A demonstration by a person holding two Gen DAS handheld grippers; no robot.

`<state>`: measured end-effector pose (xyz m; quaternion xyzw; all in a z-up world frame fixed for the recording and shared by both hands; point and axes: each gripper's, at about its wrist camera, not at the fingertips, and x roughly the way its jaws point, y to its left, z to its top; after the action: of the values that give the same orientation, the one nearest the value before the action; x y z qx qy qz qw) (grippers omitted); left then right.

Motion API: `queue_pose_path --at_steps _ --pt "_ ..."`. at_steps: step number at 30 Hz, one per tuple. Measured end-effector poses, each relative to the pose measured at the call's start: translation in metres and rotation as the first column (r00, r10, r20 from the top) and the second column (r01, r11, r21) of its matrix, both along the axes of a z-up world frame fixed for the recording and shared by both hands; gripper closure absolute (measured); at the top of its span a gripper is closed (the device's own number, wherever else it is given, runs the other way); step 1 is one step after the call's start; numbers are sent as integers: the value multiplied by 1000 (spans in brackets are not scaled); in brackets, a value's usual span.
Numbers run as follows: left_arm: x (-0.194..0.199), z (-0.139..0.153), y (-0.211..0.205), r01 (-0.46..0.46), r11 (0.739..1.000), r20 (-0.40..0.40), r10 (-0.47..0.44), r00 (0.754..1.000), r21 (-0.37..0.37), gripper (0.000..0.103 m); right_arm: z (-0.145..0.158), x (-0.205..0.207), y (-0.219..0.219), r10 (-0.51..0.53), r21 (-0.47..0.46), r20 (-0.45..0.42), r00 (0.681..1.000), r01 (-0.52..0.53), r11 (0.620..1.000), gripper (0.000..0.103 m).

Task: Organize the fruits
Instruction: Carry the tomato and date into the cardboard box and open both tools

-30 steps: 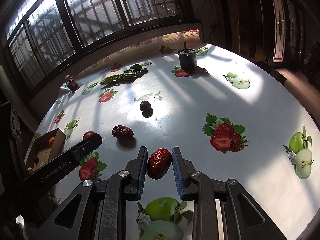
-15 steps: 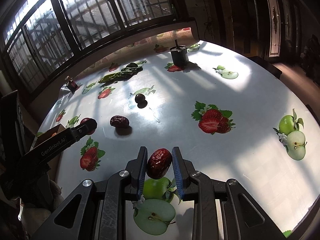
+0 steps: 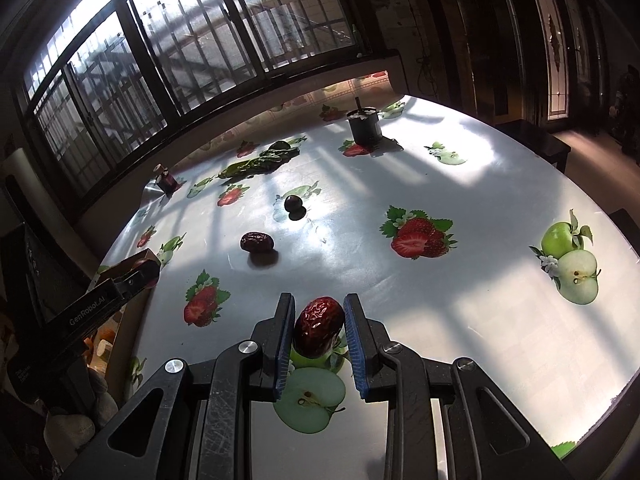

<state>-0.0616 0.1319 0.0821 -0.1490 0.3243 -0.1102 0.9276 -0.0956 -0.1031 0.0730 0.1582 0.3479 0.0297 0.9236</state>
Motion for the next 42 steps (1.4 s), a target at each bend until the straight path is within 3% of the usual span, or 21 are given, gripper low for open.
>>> queue_pose_path --at_steps 6,13,24,27,35,42 --pt "-36 21 47 -43 999 40 43 998 9 72 5 -2 19 69 -14 10 998 -69 998 76" --pt "-64 34 118 -195 976 92 186 978 95 72 13 3 80 238 -79 19 971 -235 969 76" --pt "-50 10 193 -306 921 -4 316 949 242 72 18 23 192 507 -71 5 862 -505 860 76" --pt "-41 1 200 -302 916 -32 321 947 264 72 17 28 214 545 -85 2 839 -542 836 76" --pt "-2 -39 213 -262 921 -200 326 924 288 72 3 60 269 603 -118 -75 795 -607 786 76" --pt "8 -41 213 -260 915 -204 331 921 309 72 -18 84 306 620 -146 -137 772 -635 758 76"
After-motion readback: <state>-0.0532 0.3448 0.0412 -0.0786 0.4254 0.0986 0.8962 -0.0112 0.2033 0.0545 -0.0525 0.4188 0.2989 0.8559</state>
